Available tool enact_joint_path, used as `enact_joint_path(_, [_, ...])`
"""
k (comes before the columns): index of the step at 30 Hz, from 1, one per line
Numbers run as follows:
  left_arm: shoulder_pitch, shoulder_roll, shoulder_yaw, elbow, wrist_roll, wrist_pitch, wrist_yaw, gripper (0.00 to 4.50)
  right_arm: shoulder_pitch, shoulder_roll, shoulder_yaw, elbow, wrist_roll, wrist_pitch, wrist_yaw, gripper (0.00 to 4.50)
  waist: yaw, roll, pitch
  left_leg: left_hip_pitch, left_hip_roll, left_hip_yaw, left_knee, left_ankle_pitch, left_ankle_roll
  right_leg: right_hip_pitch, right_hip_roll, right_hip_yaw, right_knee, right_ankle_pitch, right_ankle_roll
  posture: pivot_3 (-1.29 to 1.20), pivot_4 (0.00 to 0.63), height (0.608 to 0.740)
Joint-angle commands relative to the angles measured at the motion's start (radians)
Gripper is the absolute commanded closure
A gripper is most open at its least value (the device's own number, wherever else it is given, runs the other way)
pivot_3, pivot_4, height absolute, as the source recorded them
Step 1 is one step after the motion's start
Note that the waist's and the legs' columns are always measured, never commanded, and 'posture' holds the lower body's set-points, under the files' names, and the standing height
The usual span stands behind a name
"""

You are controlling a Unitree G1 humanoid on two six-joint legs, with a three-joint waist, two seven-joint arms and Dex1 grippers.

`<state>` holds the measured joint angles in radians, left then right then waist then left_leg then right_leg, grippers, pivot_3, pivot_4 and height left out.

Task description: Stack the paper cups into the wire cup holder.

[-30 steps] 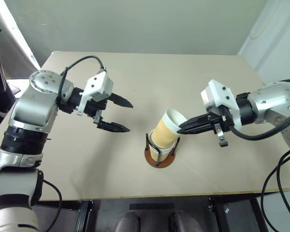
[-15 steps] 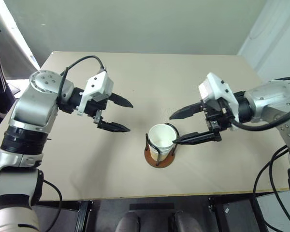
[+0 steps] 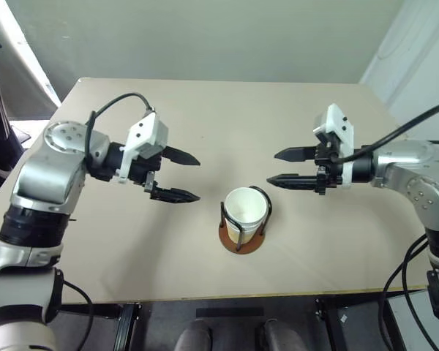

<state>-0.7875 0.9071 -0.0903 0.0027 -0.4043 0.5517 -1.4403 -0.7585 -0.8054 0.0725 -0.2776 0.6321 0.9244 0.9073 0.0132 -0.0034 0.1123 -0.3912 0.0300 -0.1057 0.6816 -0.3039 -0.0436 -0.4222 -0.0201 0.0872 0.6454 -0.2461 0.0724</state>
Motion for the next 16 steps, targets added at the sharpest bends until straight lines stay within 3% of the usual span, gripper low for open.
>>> enact_joint_path(1, [0.024, 0.021, 0.061, -0.055, -0.023, 0.023, 0.044, 0.00, 0.010, 0.023, -0.045, 0.062, -0.082, -0.099, -0.066, 1.20, 0.000, 0.000, 0.000, 0.000, 0.000, 0.000, 0.000, 0.000, 0.000, 0.000, 0.000, 0.000, 0.000, 0.000, 0.000, 0.00, 0.150, 0.740])
enact_joint_path(6, [0.091, -0.003, 0.126, -0.077, -0.025, 0.060, 0.177, 0.00, -0.013, 0.118, -0.062, 0.236, -0.226, -0.247, -0.226, 1.20, -0.002, 0.000, 0.000, 0.001, 0.000, 0.000, 0.000, 0.000, 0.000, 0.000, 0.000, 0.000, 0.001, 0.000, 0.000, 0.00, 0.150, 0.740])
enact_joint_path(16, [0.156, -0.097, 0.214, -0.055, -0.018, 0.058, 0.414, 0.00, -0.005, 0.187, -0.174, 0.337, -0.262, -0.295, -0.350, 1.20, 0.003, 0.000, 0.000, 0.001, 0.000, 0.001, 0.000, 0.000, 0.000, 0.000, 0.000, -0.002, 0.000, 0.000, 0.000, 0.00, 0.150, 0.740])
